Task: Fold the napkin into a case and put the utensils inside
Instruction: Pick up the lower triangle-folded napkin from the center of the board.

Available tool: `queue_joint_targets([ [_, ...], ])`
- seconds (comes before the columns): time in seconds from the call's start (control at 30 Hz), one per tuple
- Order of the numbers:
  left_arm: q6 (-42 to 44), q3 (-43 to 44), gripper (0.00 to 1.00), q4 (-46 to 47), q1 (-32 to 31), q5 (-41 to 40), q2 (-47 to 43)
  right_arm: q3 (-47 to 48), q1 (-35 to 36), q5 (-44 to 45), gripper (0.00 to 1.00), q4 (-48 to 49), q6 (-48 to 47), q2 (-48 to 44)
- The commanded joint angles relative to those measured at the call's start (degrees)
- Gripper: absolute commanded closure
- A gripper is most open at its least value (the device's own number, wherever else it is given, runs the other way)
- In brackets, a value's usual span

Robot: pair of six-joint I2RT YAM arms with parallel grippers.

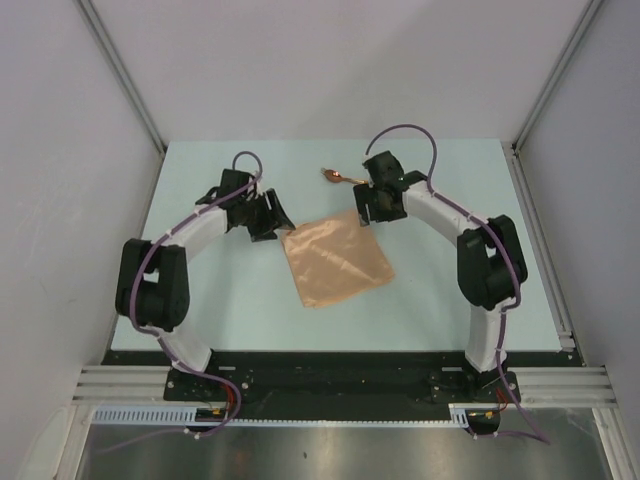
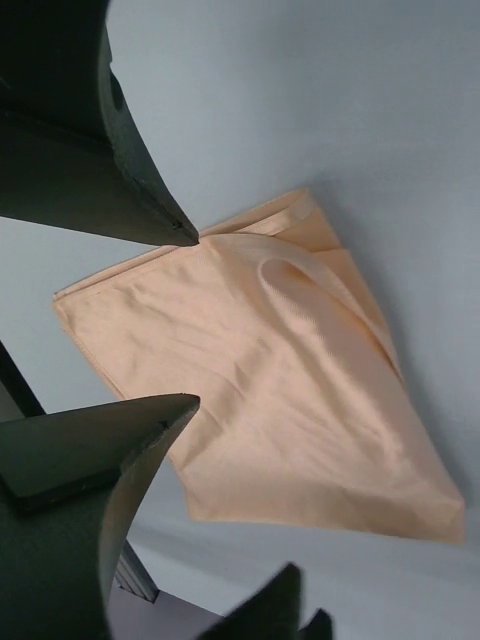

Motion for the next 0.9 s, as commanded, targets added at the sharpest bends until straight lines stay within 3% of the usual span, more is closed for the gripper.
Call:
queue_joint_targets([
  [0.0, 3.1, 6.7, 0.34, -4.3, 0.9, 0.3, 6.8, -6.7, 8.1, -3.2, 0.22, 3.1, 0.5, -9.4],
  [0.17, 5.1, 11.0, 0.39, -5.7, 1.2, -2.3, 11.1, -9.0, 17.9, -0.4, 0.20, 2.8, 1.6, -10.6],
  [0.4, 6.0, 11.6, 0.41, -6.3, 1.2, -5.7, 13.8, -12.0, 23.9, -2.6, 0.21, 6.0, 3.6, -10.0],
  [0.87, 3.8, 11.9, 0.46, -2.8, 1.2, -3.8, 16.0, -11.4, 29.1, -3.2, 0.30, 7.1, 5.4, -6.4],
])
